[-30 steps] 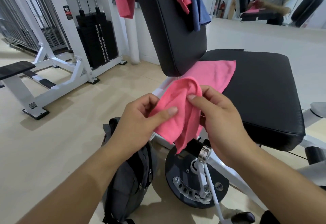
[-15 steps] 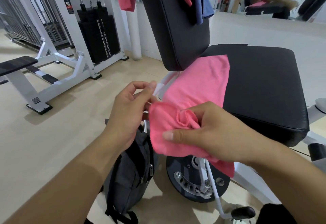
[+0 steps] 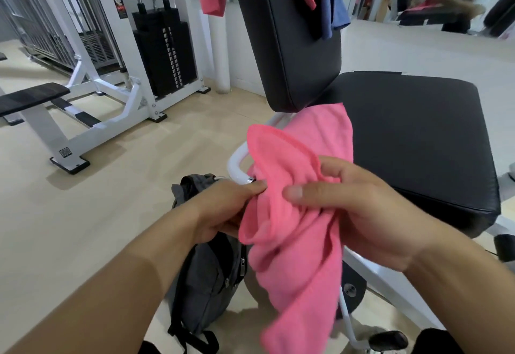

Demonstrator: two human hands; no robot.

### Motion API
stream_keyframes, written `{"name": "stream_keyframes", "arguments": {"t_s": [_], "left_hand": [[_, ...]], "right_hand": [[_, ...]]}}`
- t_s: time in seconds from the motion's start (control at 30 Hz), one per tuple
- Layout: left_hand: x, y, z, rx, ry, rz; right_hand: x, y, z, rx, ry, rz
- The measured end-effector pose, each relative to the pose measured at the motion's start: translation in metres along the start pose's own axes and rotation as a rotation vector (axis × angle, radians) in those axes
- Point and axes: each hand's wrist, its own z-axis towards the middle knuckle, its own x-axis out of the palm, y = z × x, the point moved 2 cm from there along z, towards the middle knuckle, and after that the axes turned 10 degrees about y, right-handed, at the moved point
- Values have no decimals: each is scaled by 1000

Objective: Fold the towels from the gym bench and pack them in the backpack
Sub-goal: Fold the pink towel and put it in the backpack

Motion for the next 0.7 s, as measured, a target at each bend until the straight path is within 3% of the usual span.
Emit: {"name": "stream_keyframes", "arguments": {"t_s": [0.07,0.13,0.23,0.33,0.47,0.6,0.7], "left_hand": [[-7,-3,2,56,-79,56],[-7,-8,3,97,-108,38],[0,-19,-6,238,-95,-30],[-4,-22,-4,381,-120,-160],[-6,-25,-5,406,-57,-355],[-16,-25,-2,276,50,-622],[-26,-13,6,71,60,-653]], "right_hand": [[-11,3,3,-47,-243,-116],[-24,5,4,-127,-452,-385],[-40,3,7,-179,-602,-848],[-44,-10,14,-60,-498,-1045],[-36,-24,20,101,-274,-1029],[-34,-24,20,-40,-403,-1054],[-26,-16,15,13,-107,-956]]}}
